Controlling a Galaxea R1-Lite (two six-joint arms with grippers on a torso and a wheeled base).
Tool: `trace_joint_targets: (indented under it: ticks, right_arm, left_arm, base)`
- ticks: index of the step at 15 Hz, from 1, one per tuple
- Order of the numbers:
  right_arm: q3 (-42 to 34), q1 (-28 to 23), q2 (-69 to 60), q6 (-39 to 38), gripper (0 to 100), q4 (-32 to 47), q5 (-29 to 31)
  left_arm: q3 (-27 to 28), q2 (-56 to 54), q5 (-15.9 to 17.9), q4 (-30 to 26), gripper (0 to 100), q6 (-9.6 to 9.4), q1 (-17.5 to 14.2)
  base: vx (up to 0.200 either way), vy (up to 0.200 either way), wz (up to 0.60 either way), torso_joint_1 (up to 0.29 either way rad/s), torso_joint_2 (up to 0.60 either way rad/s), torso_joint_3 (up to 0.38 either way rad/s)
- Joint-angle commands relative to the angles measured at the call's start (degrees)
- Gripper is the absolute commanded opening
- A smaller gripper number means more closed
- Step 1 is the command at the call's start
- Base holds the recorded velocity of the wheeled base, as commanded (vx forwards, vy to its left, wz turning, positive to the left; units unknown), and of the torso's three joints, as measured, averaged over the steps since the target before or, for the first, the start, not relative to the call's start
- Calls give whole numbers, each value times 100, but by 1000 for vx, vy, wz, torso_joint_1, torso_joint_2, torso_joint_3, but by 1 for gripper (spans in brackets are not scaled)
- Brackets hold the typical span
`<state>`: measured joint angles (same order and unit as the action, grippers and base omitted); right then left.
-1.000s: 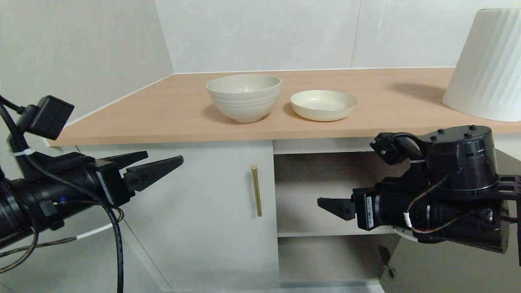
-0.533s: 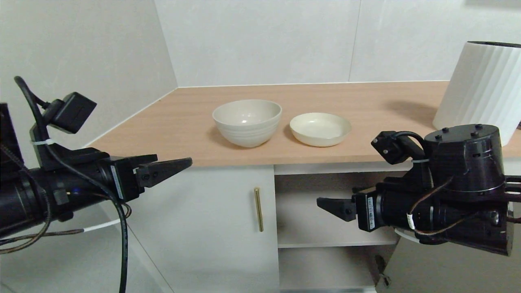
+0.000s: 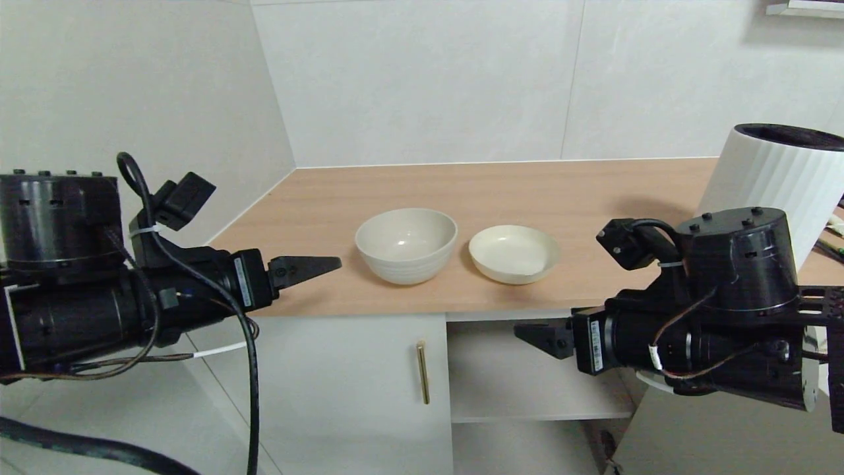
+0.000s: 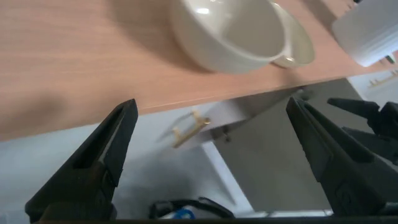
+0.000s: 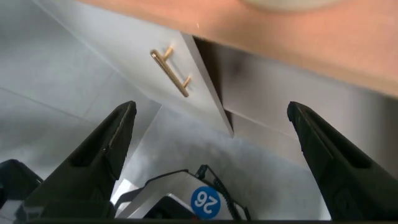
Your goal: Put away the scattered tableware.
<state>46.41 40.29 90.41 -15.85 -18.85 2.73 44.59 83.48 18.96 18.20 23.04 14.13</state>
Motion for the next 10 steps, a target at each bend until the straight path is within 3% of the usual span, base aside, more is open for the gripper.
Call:
trace_joint_targets:
  ticks: [1,3,5,6,10]
  right_arm:
    - [8,-12,109,-6,100,-5,-1]
    - [8,-56,118,-6,100,-5,-1]
    - [26,-118,188,-6,100,-5,-1]
    - [35,-153,232,-6,100,-14,-1]
    - [8,-223,460,3,100,-400,52]
  left_arm:
    - [32,353,-6,17,100,43,29]
    - [93,432,-6,17,100,245,46]
    - [296,626,-15,17,100,1018,152]
    - [366,731,-41,17,100,1238,169]
    - [577,1065,-68,8,100,1792,169]
  base:
    - [0,0,0,203,-486,-281]
    - [0,0,0,205,-486,-276]
    - [0,0,0,222,-500,-286]
    - [0,0,0,217,-505,-281]
    - [0,0,0,115,-249,-138]
